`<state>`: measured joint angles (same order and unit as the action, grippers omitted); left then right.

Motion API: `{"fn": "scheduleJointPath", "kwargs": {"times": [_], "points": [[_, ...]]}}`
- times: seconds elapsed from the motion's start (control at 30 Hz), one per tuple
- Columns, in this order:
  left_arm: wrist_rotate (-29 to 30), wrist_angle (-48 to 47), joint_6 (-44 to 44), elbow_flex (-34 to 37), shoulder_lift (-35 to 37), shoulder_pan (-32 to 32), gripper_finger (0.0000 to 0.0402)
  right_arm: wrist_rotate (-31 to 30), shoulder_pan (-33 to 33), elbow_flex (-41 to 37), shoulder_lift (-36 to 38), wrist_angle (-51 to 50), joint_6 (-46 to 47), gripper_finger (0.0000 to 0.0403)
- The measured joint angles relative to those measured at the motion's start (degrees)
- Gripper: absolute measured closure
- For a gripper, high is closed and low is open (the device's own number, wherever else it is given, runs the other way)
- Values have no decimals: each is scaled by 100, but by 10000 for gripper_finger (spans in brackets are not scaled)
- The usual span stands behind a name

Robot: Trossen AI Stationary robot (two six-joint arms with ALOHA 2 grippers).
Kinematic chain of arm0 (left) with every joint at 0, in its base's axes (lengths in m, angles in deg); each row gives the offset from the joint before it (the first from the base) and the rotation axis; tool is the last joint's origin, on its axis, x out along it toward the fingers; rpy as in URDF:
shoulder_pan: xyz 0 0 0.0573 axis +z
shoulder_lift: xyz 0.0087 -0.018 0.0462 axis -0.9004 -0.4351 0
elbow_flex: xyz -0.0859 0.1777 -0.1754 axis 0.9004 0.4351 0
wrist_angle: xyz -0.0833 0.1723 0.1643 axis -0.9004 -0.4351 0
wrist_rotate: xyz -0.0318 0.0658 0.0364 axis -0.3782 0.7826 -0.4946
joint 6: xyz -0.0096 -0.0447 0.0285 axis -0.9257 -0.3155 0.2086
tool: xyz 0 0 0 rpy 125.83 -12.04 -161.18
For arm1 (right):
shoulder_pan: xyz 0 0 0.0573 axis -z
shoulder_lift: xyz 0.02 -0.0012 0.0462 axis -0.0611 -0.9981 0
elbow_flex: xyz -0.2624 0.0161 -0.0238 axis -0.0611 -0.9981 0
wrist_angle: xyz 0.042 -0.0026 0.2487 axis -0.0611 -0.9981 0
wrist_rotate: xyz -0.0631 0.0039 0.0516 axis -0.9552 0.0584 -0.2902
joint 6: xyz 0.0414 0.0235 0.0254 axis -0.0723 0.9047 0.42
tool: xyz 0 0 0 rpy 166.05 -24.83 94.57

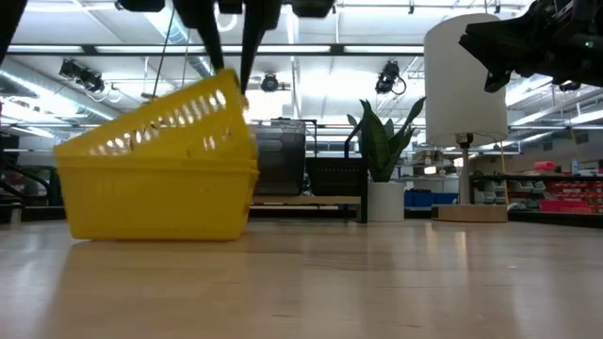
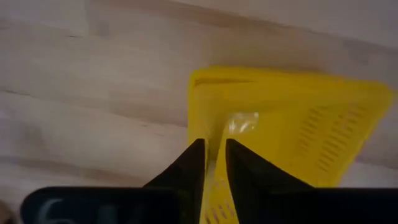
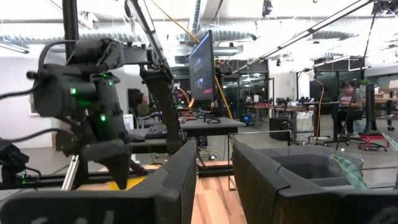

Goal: Stack baskets on shelf by color
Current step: Stack the bottom yellow bin on the top yellow bin

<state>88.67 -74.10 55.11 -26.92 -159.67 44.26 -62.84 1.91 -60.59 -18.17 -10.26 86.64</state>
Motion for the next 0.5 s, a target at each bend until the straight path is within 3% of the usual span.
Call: {"fn": "scheduleJointPath", "kwargs": {"times": [0.27, 0.5], "points": [[-313, 21, -1136, 0, -163, 0, 297, 0, 0, 0, -11, 1, -2, 294], [-517, -12, -1347, 0, -163, -3, 300, 2, 0, 0, -11, -1, -1, 294]]}}
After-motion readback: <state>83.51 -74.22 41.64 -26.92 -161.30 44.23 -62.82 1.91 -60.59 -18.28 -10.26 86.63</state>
